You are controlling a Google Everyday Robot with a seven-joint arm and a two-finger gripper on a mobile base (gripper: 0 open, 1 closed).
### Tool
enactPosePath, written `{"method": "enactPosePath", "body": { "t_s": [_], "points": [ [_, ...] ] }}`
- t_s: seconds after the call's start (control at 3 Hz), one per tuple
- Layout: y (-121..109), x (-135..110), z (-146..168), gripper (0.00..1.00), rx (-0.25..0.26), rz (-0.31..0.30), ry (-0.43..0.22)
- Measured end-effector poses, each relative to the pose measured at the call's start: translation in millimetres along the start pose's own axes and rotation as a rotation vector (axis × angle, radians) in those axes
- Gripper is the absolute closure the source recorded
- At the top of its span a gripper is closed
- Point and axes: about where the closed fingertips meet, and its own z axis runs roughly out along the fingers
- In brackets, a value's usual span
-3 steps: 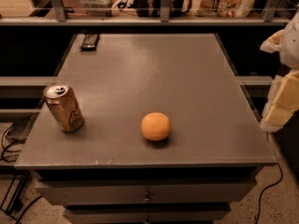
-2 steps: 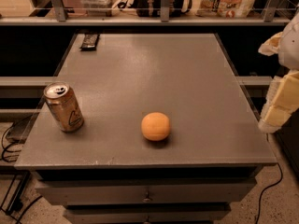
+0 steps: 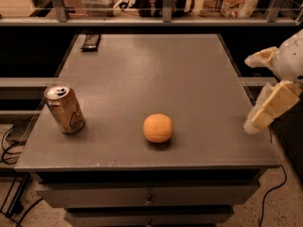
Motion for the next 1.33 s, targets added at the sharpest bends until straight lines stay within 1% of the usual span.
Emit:
{"method": "enactPosePath", "body": {
  "t_s": [0.33,0.67,1.0,1.33],
  "points": [
    [12.7,-40.8,20.6,0.0,-0.055,-0.028,-0.206],
    [30.5,-78.7,34.0,0.0,-0.089,-0.059,-0.354],
    [48.1,-106.1,53.5,0.0,-0.106,-0.078,-0.407],
    [63.4,-122.8,77.7,0.0,-0.125,-0.102,-0.4]
  ]
}}
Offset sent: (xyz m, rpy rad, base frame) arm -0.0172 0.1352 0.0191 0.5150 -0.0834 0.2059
